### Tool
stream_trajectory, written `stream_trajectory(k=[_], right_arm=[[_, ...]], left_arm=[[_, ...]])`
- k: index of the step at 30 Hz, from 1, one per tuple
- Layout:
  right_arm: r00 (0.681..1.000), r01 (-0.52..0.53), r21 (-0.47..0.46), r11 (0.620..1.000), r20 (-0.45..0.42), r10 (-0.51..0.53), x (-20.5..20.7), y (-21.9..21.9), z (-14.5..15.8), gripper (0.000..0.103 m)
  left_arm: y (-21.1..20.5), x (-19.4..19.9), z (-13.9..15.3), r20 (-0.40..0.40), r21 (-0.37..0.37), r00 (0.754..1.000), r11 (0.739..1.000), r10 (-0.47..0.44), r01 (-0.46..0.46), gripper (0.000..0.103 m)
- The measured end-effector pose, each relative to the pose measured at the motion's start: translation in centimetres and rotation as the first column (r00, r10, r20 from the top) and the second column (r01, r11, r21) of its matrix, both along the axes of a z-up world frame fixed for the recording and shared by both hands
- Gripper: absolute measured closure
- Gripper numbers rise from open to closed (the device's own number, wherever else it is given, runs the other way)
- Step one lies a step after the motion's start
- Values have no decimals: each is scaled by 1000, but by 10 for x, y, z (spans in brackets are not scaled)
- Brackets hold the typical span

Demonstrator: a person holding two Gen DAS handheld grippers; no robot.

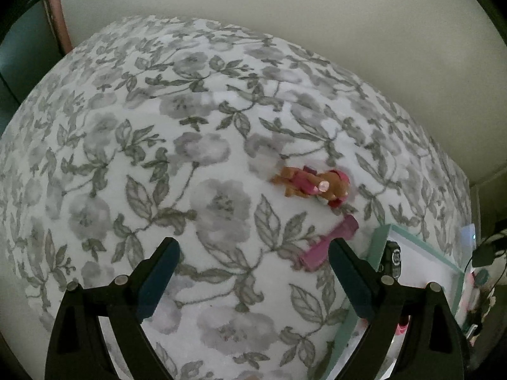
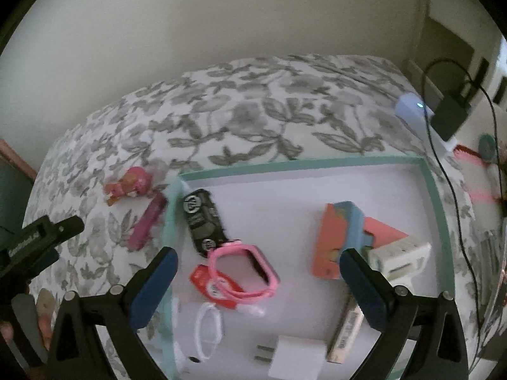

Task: Organize rigid objects
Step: 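Move both open grippers back from the tray toward the toy figure and pink lighter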

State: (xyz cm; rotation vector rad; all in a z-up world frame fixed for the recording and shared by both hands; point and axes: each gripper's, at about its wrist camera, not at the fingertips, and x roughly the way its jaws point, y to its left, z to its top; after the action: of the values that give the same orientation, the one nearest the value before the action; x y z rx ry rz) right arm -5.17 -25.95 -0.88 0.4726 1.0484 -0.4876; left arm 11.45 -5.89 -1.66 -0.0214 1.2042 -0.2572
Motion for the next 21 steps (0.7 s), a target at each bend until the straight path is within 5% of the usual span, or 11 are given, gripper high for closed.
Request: stream_trajectory(k=[10, 21], right_arm=[[997, -74, -1, 997, -4, 74, 32, 22, -7, 0], [980, -192, -44, 980, 40, 194, 74, 50, -9, 0]], left_arm=[[10, 22, -2, 48, -10, 999, 1000, 26, -25, 8], [7, 40, -13, 31, 34, 999, 999, -44, 43, 8]])
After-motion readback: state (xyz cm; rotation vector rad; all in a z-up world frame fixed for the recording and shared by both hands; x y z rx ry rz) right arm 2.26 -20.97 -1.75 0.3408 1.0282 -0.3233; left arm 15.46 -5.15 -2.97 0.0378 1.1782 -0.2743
